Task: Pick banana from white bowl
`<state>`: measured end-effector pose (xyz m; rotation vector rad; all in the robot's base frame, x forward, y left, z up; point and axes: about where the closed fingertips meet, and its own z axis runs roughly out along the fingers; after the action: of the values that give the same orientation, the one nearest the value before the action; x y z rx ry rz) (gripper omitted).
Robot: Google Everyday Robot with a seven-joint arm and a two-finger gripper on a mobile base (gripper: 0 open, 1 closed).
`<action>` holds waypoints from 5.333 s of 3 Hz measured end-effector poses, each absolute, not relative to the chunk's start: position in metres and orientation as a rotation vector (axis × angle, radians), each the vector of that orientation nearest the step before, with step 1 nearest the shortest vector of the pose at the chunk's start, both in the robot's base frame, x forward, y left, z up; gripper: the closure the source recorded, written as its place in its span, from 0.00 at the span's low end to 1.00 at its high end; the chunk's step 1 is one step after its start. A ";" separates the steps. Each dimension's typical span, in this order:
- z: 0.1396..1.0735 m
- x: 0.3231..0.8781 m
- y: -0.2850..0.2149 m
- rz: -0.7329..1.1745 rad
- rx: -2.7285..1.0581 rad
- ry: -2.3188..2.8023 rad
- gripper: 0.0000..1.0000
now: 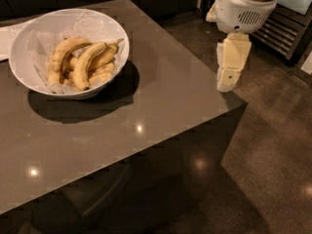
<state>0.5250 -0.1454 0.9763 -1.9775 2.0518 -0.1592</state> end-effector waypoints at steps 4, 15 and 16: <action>0.983 0.586 -0.091 -0.221 -2.094 1.874 0.00; 0.968 0.693 0.095 -0.431 -2.665 1.238 0.29; 0.961 0.697 0.106 -0.359 -2.654 1.232 0.29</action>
Offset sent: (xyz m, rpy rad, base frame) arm 0.0238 0.0178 0.0006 -0.0363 0.0012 0.0344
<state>0.6972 0.1059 0.9610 -2.6537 1.2315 -0.3590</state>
